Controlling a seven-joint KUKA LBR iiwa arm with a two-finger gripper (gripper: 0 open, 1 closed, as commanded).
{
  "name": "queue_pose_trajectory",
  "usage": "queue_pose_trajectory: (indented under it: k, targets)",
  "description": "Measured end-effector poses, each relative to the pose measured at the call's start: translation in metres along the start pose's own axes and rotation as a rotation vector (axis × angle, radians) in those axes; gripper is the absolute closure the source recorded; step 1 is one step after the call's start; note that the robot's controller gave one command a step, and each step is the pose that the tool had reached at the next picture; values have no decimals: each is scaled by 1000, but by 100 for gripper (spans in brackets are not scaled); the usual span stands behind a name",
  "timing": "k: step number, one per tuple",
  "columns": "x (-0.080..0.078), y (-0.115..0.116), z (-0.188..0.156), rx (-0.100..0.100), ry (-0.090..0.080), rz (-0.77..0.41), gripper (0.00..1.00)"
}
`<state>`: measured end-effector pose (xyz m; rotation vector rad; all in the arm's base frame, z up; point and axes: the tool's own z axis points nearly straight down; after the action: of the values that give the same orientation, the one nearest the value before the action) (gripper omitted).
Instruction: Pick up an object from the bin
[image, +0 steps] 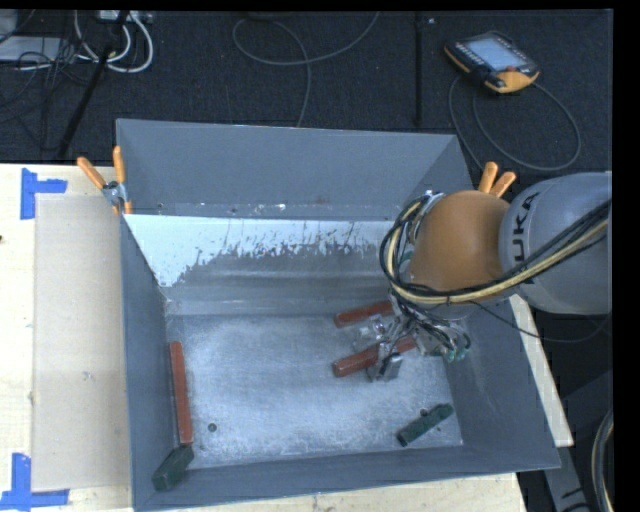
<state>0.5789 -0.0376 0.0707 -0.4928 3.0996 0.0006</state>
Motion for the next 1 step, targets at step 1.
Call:
queue_pose_trajectory:
  k: [1]
  targets:
    - [0, 0, 0, 0, 0, 1, 100]
